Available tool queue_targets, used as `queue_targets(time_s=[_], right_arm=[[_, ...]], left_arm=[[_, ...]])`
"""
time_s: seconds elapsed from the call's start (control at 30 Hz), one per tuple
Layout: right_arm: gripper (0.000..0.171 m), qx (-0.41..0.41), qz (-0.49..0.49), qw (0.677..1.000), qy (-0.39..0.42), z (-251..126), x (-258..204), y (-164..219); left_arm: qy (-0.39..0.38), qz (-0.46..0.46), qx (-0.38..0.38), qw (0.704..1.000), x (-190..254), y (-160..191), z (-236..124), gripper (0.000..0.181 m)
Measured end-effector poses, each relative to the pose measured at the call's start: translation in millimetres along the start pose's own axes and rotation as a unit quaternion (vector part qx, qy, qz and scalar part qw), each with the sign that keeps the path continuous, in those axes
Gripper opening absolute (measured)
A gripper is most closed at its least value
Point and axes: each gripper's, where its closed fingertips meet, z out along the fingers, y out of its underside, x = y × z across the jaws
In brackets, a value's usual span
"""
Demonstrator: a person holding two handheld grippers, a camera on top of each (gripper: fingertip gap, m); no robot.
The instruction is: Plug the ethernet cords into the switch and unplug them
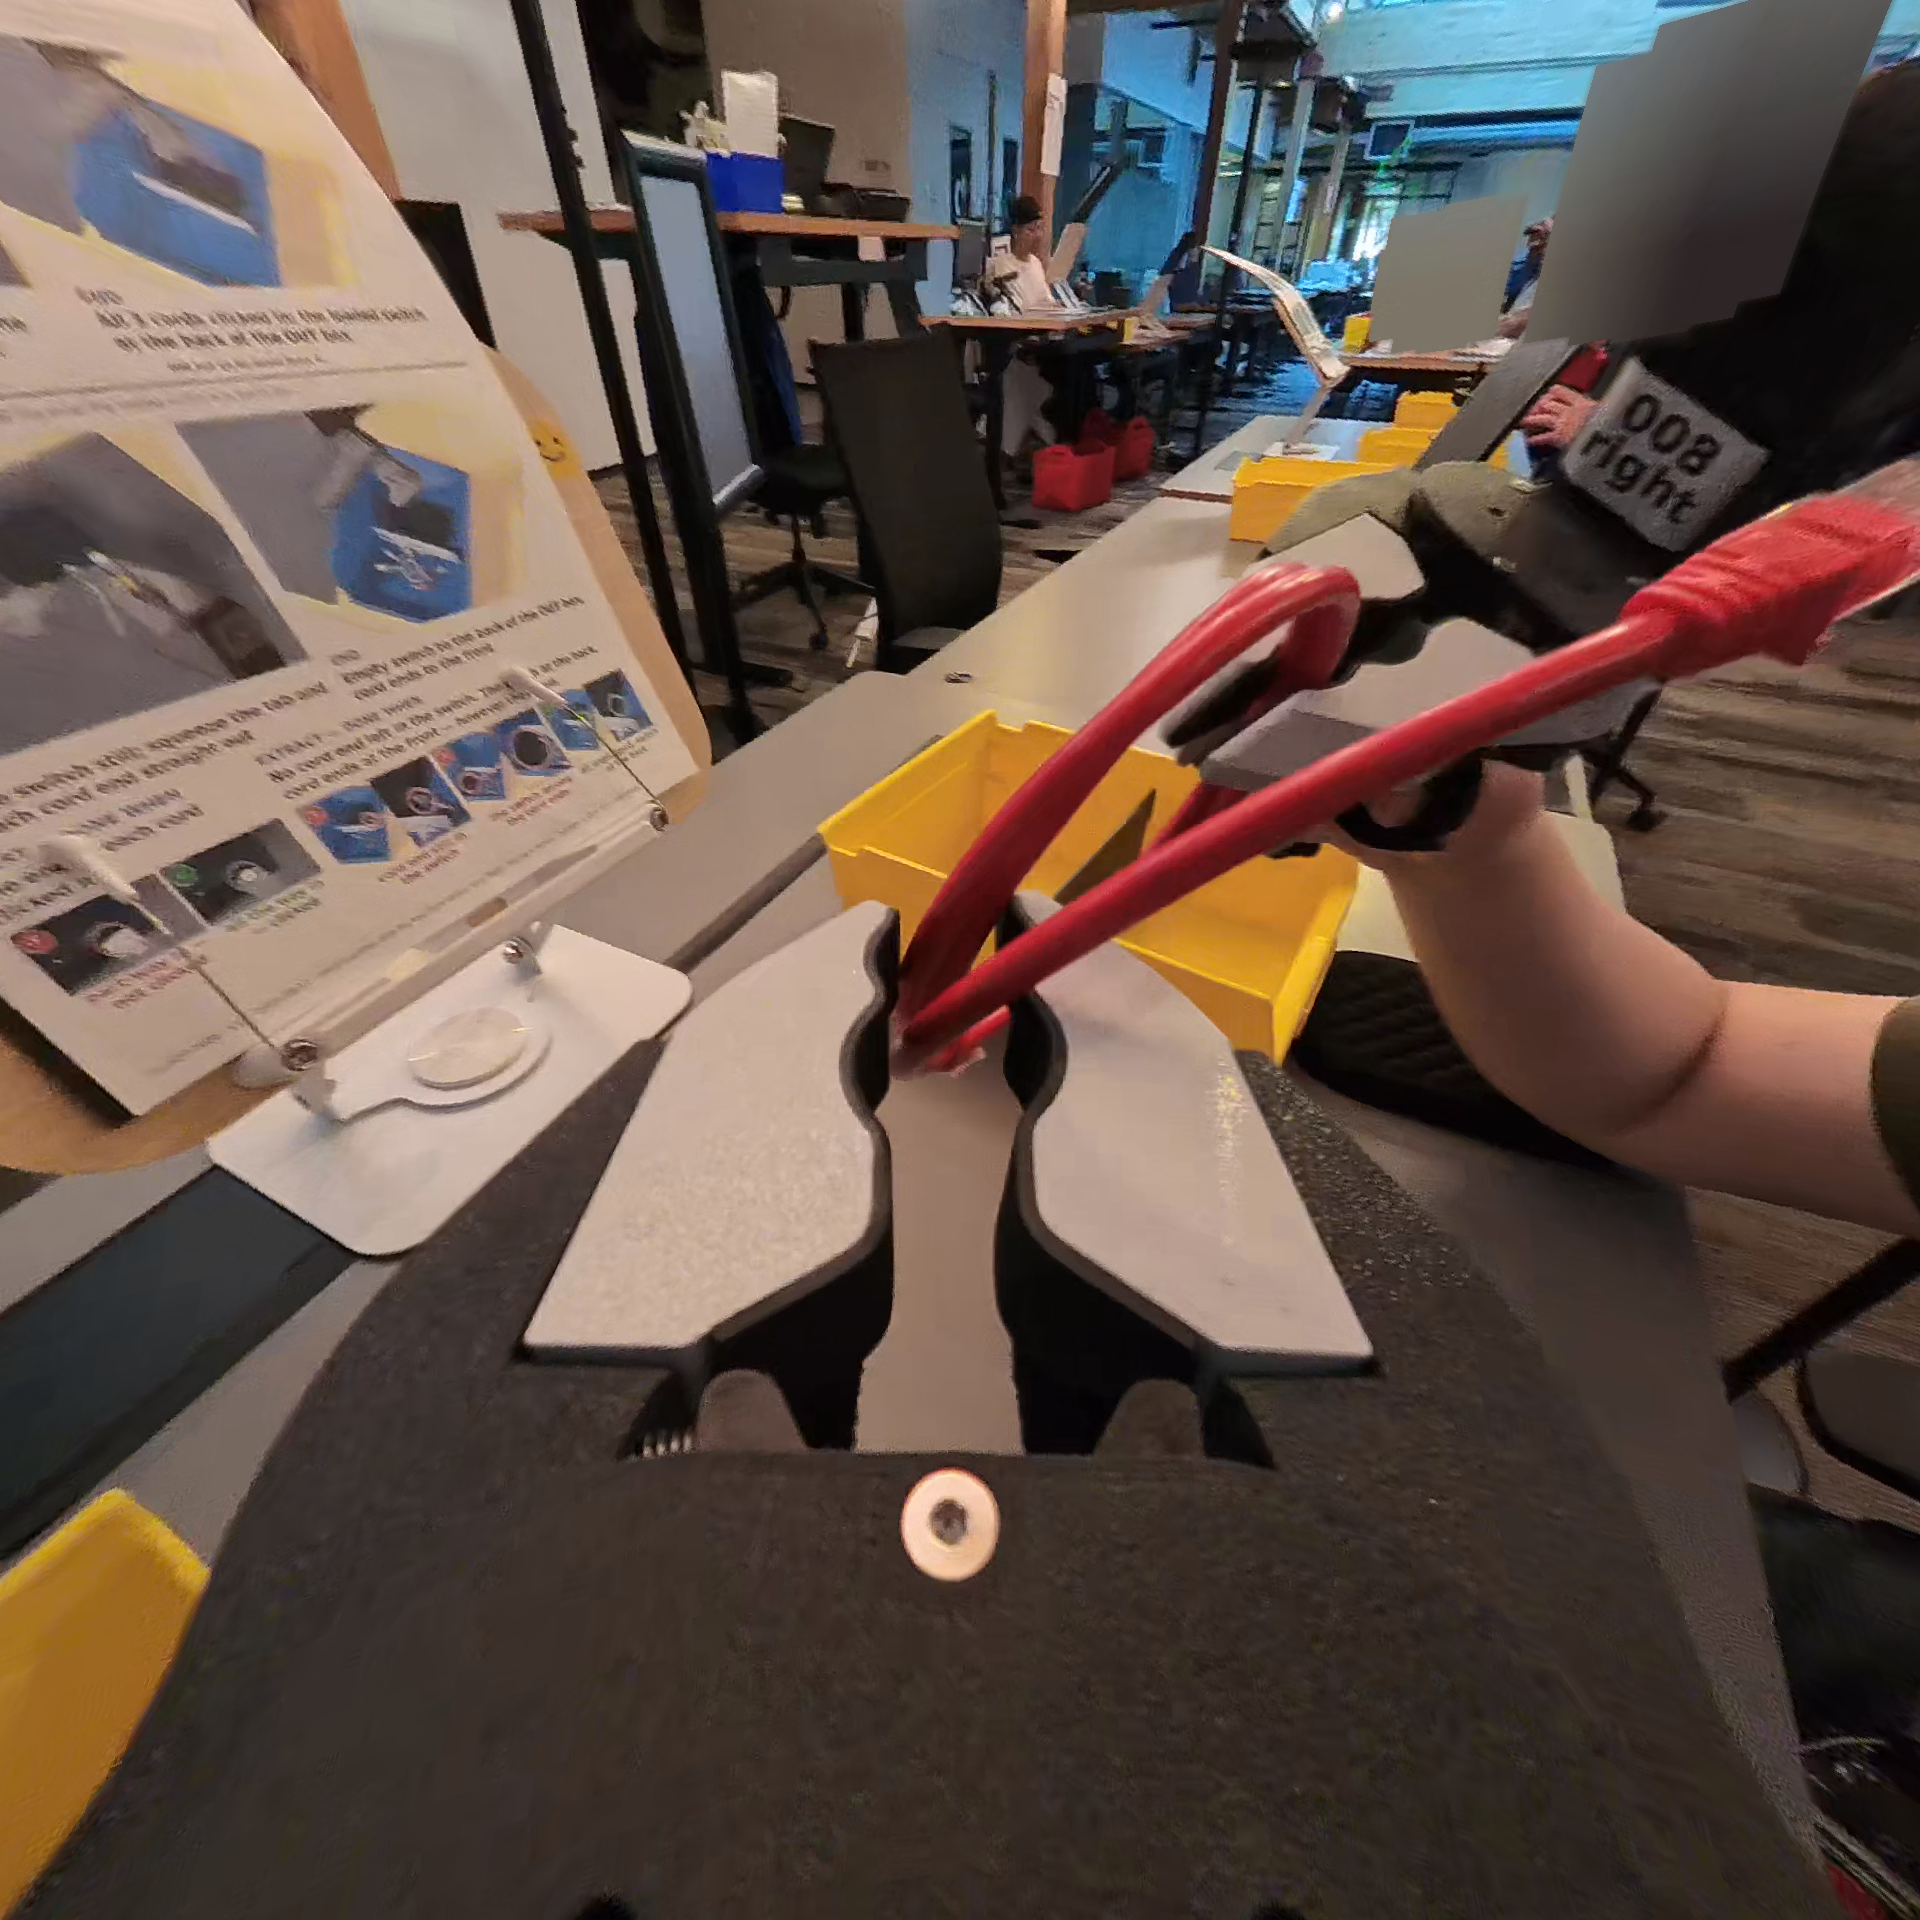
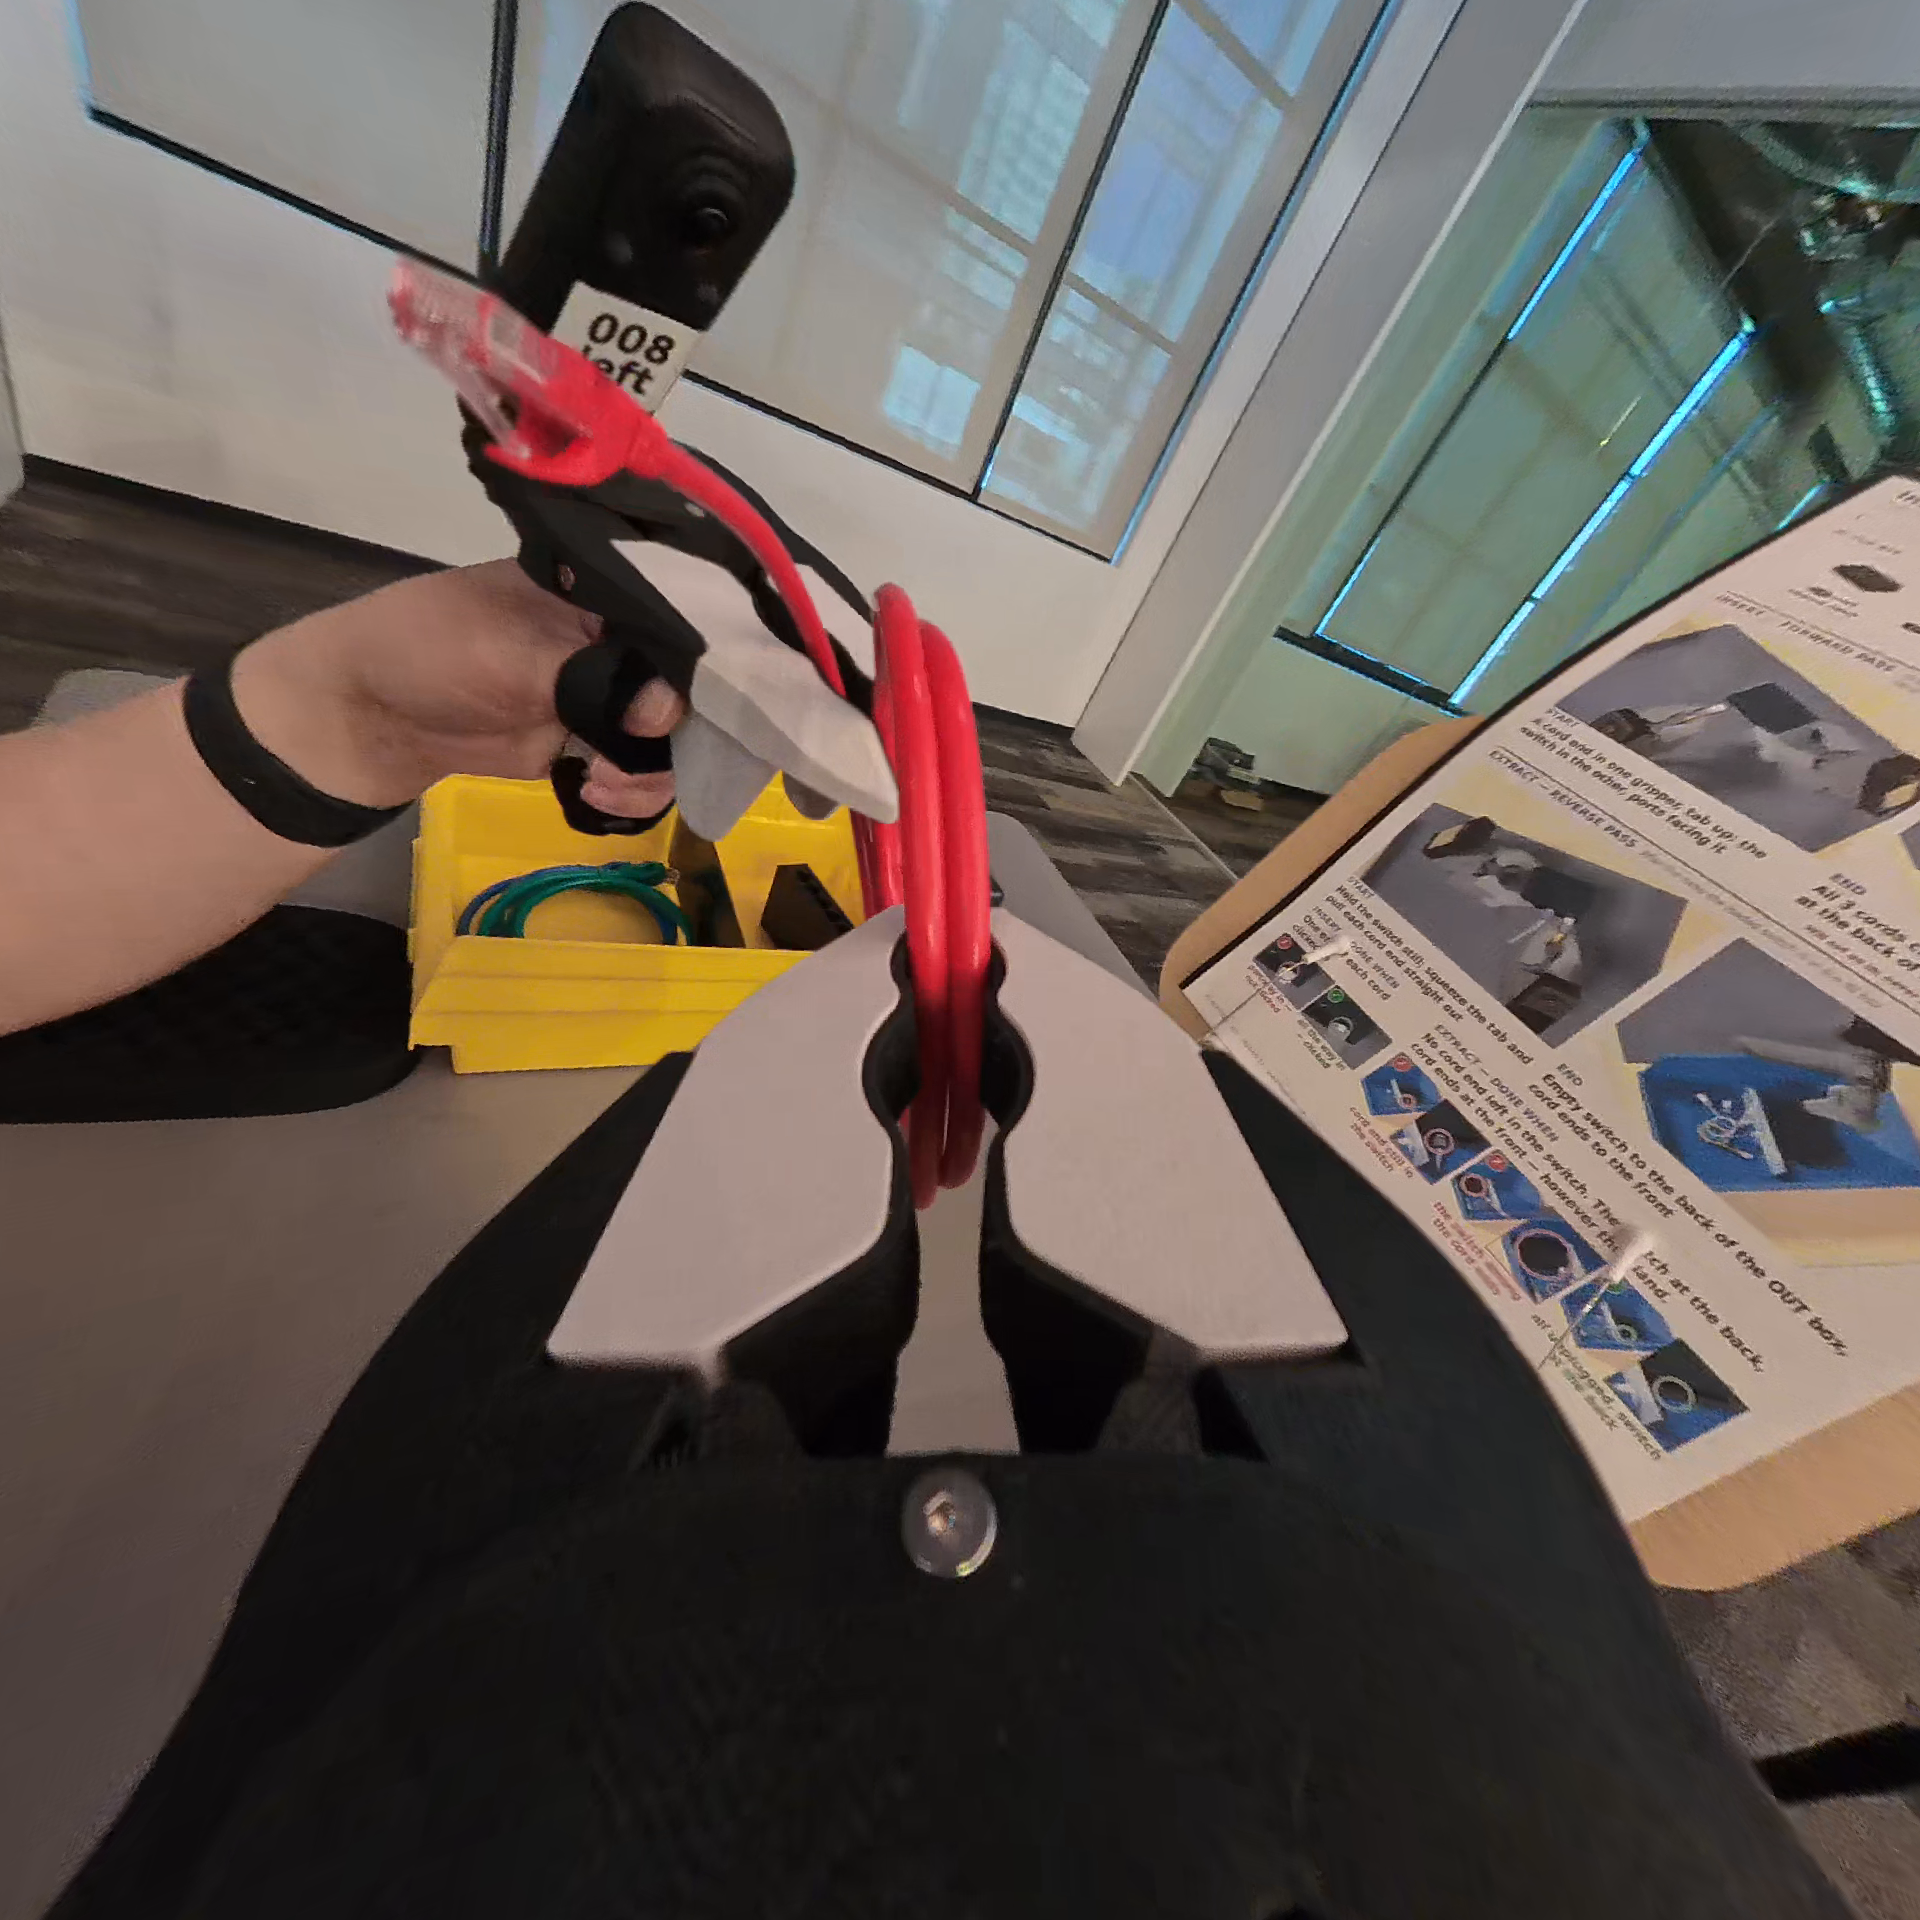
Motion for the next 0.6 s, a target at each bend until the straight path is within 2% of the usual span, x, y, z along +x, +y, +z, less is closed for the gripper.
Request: queue_targets(time_s=[0.2, 0.27, 0.4, 0.5, 0.6], right_arm=[[0.007, -0.005, -0.032, 0.999, 0.033, 3, -14, -12], [0.007, -0.005, -0.029, 0.999, 0.012, 6, -27, -14], [0.020, 0.027, 0.047, 0.992, -0.116, -1, -55, -28], [0.032, 0.064, 0.112, 0.963, -0.236, -28, -63, -43], [0.025, 0.106, 0.186, 0.924, -0.316, -56, -53, -50]], left_arm=[[-0.017, 0.009, 0.020, 1.000, -3, -6, -4, 0.015], [-0.013, 0.011, 0.020, 1.000, -5, -6, -6, 0.013], [0.030, 0.020, 0.021, 0.999, 5, -7, -8, 0.010], [0.052, 0.020, 0.029, 0.998, 10, -11, -14, 0.010], [0.084, 0.034, 0.028, 0.996, 18, -11, -18, 0.010]])
